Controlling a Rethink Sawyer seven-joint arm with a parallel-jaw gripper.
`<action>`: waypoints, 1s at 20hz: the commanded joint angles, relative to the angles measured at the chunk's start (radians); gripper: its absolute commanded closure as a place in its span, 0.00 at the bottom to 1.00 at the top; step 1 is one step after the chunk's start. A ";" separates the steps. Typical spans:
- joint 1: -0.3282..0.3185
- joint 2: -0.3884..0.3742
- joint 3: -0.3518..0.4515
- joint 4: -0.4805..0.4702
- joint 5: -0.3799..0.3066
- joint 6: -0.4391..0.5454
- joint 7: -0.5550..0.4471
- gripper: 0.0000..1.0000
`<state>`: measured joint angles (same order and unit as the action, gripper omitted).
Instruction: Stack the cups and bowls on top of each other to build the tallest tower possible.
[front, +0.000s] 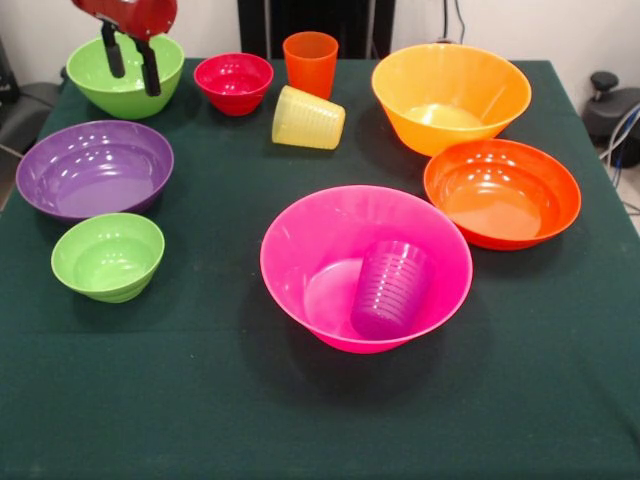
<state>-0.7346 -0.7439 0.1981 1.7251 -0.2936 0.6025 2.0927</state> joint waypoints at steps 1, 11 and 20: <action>0.060 0.034 -0.030 -0.017 0.038 -0.048 0.176 0.00; 0.153 0.032 -0.155 -0.004 0.145 -0.059 0.299 0.00; 0.186 0.097 -0.204 -0.057 0.156 -0.073 0.275 0.00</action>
<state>-0.5864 -0.7250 -0.0011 1.7194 -0.1558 0.6013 2.1966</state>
